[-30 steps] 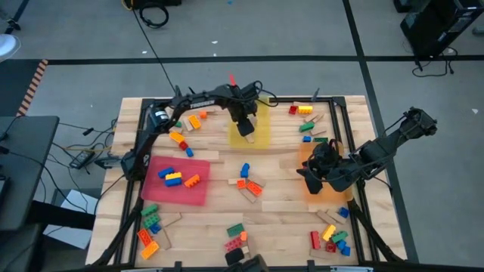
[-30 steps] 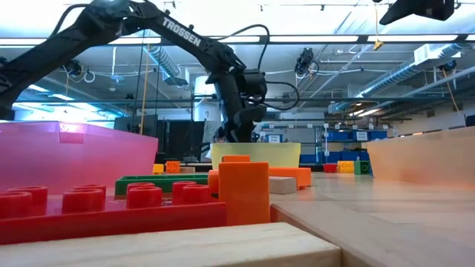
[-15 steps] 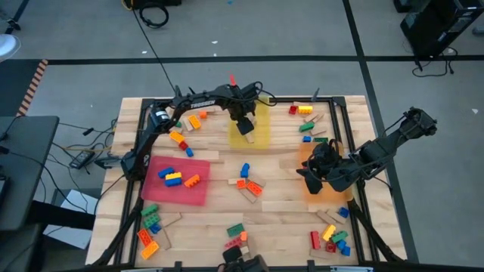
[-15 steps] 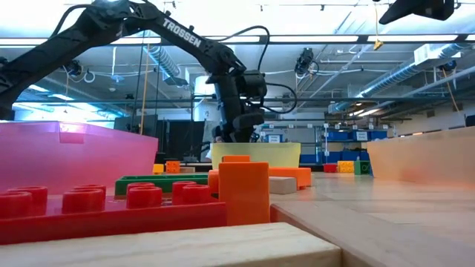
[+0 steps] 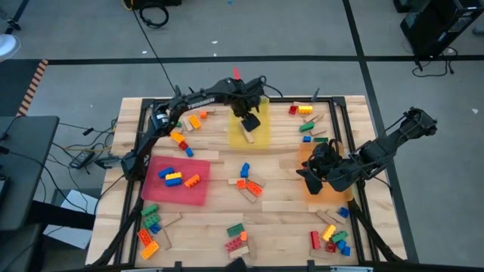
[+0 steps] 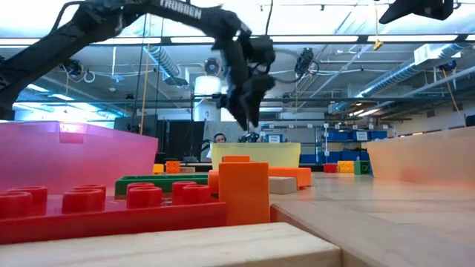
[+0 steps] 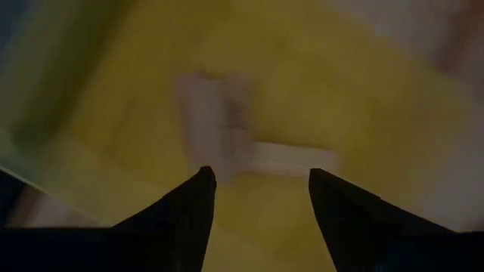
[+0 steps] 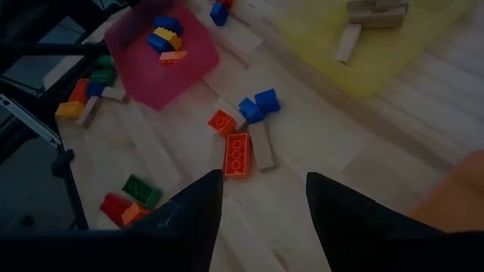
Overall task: Sort blocks by size
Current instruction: Put the wooden block into the yellow bin
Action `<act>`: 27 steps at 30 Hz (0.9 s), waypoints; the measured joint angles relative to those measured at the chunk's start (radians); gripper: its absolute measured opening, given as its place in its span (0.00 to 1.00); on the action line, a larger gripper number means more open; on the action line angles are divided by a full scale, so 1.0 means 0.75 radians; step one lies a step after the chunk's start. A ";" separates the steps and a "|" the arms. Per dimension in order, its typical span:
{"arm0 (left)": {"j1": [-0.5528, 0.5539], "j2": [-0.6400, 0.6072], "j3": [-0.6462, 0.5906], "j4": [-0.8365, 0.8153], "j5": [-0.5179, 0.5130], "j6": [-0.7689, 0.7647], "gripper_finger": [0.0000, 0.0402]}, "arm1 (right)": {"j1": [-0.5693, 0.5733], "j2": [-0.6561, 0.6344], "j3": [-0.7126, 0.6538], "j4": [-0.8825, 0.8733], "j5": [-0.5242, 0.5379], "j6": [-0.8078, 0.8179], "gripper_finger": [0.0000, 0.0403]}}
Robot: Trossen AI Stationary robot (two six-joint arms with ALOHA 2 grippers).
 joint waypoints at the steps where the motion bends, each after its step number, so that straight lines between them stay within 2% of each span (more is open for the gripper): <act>1: -0.031 -0.013 0.003 -0.003 0.000 -0.033 0.56 | 0.000 0.000 0.000 0.000 0.000 -0.019 0.51; 3: -0.100 -0.048 0.004 0.005 -0.018 -0.088 0.56 | 0.001 0.000 0.000 -0.001 -0.001 -0.060 0.51; 7: -0.281 -0.107 0.005 0.009 -0.217 -0.240 0.56 | 0.002 0.000 0.000 -0.001 -0.013 -0.140 0.51; 11: -0.476 -0.135 0.005 0.015 -0.368 -0.435 0.56 | 0.002 0.000 0.000 -0.003 -0.088 -0.236 0.51; 17: -0.744 -0.143 0.005 0.017 -0.447 -0.719 0.56 | 0.002 0.000 0.000 -0.002 -0.247 -0.334 0.51; 23: -0.972 -0.143 0.005 0.001 -0.544 -1.083 0.56 | 0.016 0.000 0.000 -0.001 -0.266 -0.399 0.51; 27: -1.102 -0.141 0.005 -0.033 -0.557 -1.252 0.56 | 0.021 0.000 0.000 0.000 -0.266 -0.453 0.51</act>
